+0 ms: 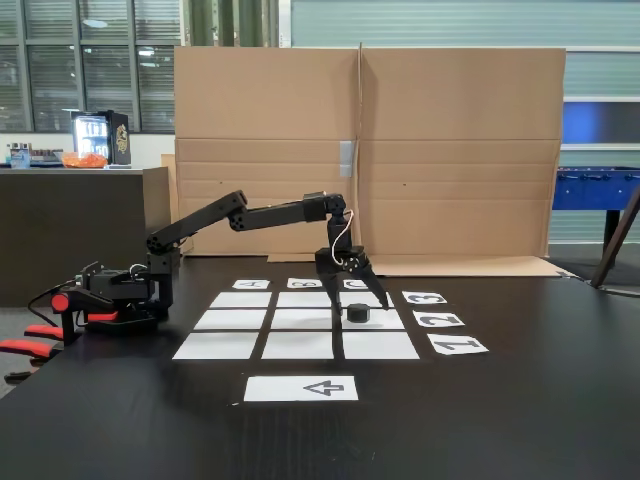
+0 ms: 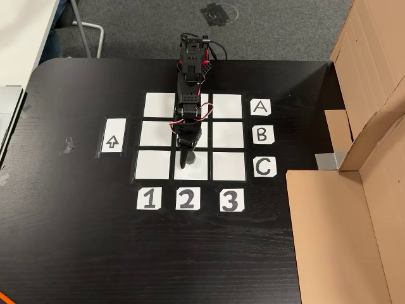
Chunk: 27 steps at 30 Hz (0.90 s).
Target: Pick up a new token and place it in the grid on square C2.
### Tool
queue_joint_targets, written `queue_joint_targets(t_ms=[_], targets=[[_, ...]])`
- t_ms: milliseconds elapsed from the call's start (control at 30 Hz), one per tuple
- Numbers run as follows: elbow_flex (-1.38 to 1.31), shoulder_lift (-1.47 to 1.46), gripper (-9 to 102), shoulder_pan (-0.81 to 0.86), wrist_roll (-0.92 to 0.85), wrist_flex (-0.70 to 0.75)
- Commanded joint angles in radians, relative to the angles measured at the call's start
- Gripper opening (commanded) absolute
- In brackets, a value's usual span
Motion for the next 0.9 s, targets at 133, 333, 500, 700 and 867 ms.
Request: queue_joint_targets(t_ms=[133,333,500,700,867], targets=[[0.348,0.308,44,0.037,0.0,-0.206],[0.541,0.454,44,0.061,-0.002,-0.319],[0.658,0.551,49,0.091,-0.005,-0.379],[0.83,0.696,52,0.149,-0.005,-0.486],[0.92,0.824,54,0.229,-0.028,-0.525]])
